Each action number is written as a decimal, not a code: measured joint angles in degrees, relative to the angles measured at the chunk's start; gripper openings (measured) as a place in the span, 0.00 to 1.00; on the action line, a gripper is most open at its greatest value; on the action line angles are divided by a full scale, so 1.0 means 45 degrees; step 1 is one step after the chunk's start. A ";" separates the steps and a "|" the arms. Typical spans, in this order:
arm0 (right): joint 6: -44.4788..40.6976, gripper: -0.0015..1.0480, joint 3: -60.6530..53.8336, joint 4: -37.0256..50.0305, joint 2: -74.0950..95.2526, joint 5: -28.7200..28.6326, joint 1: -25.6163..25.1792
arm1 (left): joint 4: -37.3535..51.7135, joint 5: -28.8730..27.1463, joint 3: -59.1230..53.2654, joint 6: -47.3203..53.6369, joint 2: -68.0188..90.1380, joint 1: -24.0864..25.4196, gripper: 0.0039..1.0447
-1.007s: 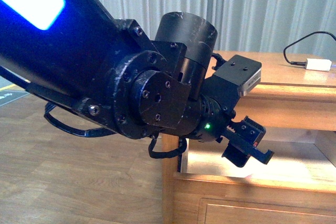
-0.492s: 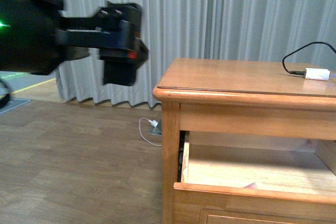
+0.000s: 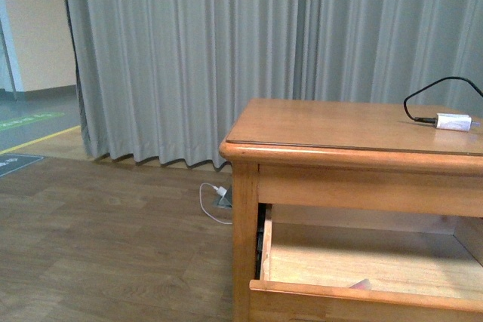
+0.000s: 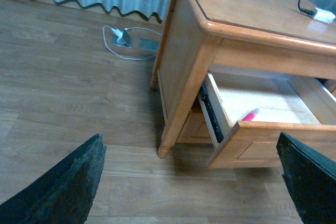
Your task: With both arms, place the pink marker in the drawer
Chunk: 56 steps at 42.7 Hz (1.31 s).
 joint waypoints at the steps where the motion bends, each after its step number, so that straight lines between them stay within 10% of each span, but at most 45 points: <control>1: 0.0000 0.92 0.0000 0.0000 0.0000 0.0000 0.0000 | -0.0034 -0.0029 -0.0083 -0.0068 -0.0175 0.0068 0.94; 9: 0.0000 0.92 0.0000 0.0000 0.0000 0.0000 0.0010 | 0.0000 -0.0180 -0.0141 -0.0277 -0.0335 0.0107 0.94; 14: 0.0000 0.92 0.0000 0.0000 0.0000 0.0000 0.0010 | 0.2249 -0.3225 -0.1375 0.1438 -0.0971 -0.0068 0.71; 30: 0.0000 0.92 0.0000 0.0000 0.0000 0.0000 0.0010 | 0.2191 -0.0767 -0.3113 0.2283 -0.2866 0.2361 0.03; 56: -0.0005 0.92 -0.0010 0.0000 0.0000 0.0005 0.0010 | -0.0389 -0.0675 -0.4221 0.2375 -0.6761 0.2705 0.04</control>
